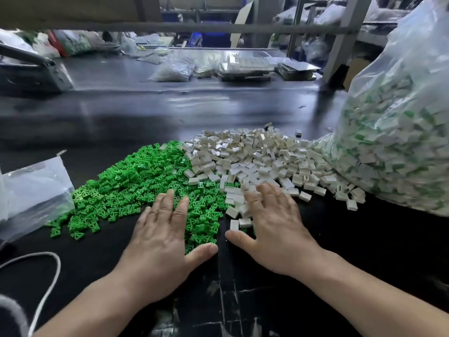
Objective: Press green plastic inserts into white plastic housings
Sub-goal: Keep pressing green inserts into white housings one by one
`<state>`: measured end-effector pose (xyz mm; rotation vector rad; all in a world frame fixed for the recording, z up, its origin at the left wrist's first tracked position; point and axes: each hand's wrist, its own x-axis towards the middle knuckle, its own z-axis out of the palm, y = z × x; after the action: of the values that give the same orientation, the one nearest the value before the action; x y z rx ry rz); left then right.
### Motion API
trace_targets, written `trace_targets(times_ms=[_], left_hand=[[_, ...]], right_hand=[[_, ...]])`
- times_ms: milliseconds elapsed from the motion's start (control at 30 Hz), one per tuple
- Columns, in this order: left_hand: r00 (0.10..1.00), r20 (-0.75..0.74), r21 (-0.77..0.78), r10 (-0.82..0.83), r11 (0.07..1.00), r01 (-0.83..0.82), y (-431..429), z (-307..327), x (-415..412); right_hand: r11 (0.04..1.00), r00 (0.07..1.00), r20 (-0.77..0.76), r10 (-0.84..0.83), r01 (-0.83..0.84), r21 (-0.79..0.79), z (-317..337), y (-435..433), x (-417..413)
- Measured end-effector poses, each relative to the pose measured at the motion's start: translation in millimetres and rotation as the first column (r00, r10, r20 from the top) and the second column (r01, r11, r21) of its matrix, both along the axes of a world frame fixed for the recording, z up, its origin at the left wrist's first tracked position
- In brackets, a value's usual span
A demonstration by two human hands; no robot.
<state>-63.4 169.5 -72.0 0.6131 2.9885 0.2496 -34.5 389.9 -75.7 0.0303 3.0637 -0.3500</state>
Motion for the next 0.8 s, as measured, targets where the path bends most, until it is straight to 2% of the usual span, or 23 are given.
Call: trace_targets(times_ms=[100,200,267,333,400,500,633,800], left_hand=[[0.997,-0.076,0.037,-0.024,0.999,0.027,21,-6,-1],[0.988,-0.091,0.107,-0.122,0.986,0.132,32,-6,-1],[0.974,-0.131,0.097,-0.184,0.975,0.197,33,-2,-3],[0.968,-0.211,0.035,-0.138,0.988,0.149,31,1,-3],[0.965,-0.261,-0.018,-0.014,1.000,0.010,24,9,-1],[0.962,-0.264,-0.121,0.068,0.987,-0.103,20,19,4],[0.967,-0.256,-0.215,-0.005,0.975,-0.052,29,19,6],[0.964,-0.263,-0.213,-0.027,0.977,-0.031,38,25,3]], right_hand=[[0.998,0.998,-0.047,0.049,-0.051,-0.037,-4,-11,-1],[0.994,0.996,-0.068,0.063,-0.068,-0.080,0,-7,-3],[0.998,0.995,-0.078,0.061,-0.063,-0.023,5,-1,-5],[0.997,0.998,-0.051,0.044,-0.040,0.067,10,4,-5],[0.990,0.999,-0.036,0.027,-0.022,0.139,13,4,-2],[0.981,0.997,-0.065,0.033,-0.020,0.195,14,-1,5],[0.980,0.994,-0.081,0.079,-0.063,0.190,23,-7,1],[0.982,0.994,-0.052,0.099,-0.089,0.169,32,-13,-9]])
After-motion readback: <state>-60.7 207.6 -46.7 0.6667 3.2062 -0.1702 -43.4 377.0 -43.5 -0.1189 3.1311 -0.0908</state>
